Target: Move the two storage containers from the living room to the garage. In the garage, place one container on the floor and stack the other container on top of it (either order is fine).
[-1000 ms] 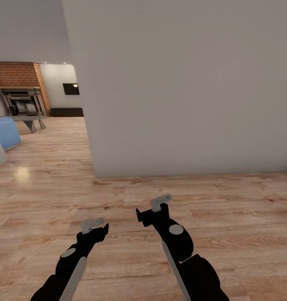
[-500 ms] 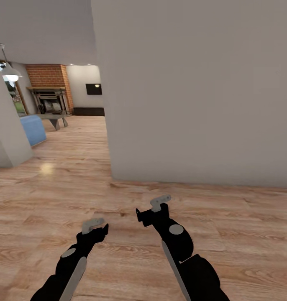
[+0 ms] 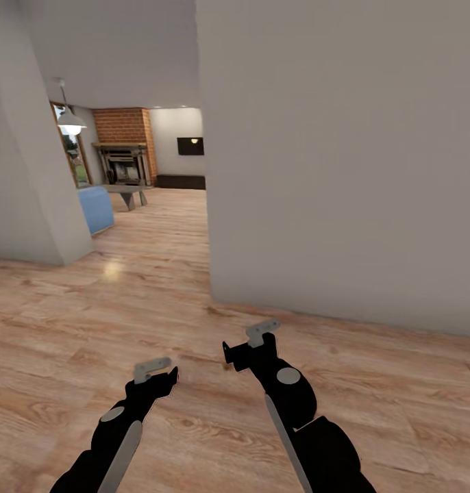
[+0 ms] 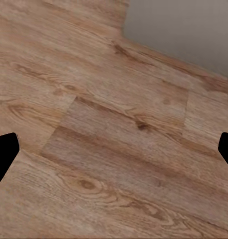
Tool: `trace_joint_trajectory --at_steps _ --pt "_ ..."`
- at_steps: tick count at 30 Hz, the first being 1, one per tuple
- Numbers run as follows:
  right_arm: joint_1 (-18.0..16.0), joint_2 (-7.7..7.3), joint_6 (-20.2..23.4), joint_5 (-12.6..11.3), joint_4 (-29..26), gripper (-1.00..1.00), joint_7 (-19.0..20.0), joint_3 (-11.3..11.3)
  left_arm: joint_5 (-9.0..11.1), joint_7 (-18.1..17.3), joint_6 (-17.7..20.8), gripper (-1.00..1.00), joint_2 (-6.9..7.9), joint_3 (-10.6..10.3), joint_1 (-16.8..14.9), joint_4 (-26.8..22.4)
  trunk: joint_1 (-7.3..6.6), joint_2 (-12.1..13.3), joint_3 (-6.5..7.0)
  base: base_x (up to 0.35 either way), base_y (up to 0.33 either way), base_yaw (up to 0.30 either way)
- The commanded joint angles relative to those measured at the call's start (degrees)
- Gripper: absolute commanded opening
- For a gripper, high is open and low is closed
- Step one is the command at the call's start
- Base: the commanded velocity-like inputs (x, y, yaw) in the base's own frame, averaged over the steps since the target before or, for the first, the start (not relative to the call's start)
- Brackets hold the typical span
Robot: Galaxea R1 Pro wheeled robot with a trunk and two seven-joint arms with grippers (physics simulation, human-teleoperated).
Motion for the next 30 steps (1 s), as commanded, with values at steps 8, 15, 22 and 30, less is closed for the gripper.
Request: trace_joint_trajectory --at_steps 8,15,22,30 --pt "0.00 0.00 0.00 0.00 0.00 1.00 0.00 0.00 0.00 0.00 0.05 1.00 0.04 0.00 0.00 0.00 0.00 0.00 0.00 0.338 0.000 0.288" --pt "0.00 0.00 0.00 0.00 0.00 1.00 0.00 0.00 0.00 -0.01 0.03 1.00 0.04 0.01 0.00 0.00 0.00 0.00 0.00 0.338 0.000 0.288" --pt "0.00 0.00 0.00 0.00 0.00 1.00 -0.02 0.00 0.00 -0.07 0.05 1.00 0.06 0.06 0.00 0.01 0.00 0.00 0.00 0.338 0.000 0.288" --pt "0.00 0.00 0.00 0.00 0.00 1.00 -0.03 0.00 0.00 -0.01 -0.01 1.00 0.07 0.08 0.00 0.00 0.00 0.00 0.00 0.338 0.000 0.288"
